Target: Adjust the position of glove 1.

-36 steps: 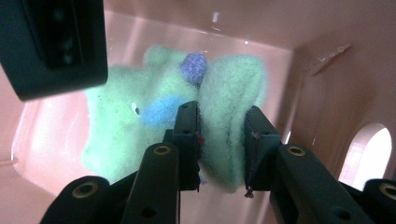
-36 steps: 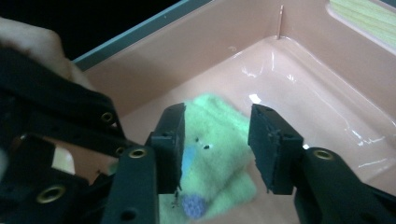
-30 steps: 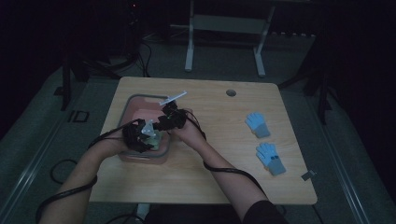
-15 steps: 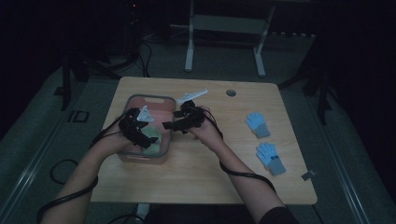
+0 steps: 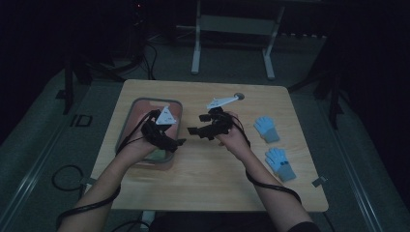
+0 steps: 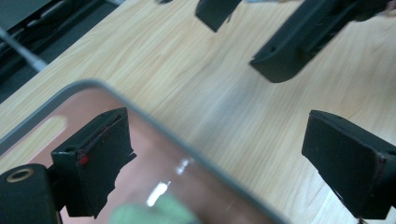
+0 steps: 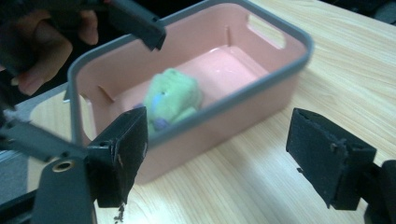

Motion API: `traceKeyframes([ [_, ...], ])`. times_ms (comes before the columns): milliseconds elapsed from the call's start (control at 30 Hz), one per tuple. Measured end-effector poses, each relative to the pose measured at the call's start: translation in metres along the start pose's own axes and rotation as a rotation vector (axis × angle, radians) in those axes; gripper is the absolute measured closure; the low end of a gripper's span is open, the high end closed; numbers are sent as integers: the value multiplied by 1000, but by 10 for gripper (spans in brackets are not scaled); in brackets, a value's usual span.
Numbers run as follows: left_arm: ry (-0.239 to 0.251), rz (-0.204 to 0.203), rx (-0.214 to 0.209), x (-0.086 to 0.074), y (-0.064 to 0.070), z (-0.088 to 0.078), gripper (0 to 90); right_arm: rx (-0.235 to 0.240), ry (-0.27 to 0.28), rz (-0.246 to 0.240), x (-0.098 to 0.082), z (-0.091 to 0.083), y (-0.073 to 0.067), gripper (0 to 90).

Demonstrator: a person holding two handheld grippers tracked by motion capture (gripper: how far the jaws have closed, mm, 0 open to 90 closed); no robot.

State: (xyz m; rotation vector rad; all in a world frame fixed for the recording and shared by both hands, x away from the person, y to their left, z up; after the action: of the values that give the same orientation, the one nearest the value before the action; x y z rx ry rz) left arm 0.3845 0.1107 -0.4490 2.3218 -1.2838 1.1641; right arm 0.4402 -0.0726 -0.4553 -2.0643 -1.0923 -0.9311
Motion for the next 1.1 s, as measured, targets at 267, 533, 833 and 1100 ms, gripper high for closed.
traceKeyframes([
  [267, 6, 4, -19, 13, 24, 22, 80, -42, 9, -4, -21, -24, 16, 206],
  [533, 18, -20, -27, 25, 41, 39, 80, -72, 7, 6, -43, -48, 33, 207],
  [833, 31, -15, -65, 24, 65, 60, 80, -90, -9, 28, -71, -60, 49, 205],
  [1100, 32, -29, -85, 11, 84, 77, 80, -96, -10, 109, -92, -70, 56, 142],
])
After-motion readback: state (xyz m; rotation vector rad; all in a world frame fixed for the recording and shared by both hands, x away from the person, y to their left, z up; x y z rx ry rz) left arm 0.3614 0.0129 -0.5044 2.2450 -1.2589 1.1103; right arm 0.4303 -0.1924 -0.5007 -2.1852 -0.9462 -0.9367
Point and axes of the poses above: each handheld gripper's, and its own axes: z roughly forward along the jaws, x roughly out of its top, y roughly to its right, the point moved 3 cm from there along z, roughly forward along the jaws
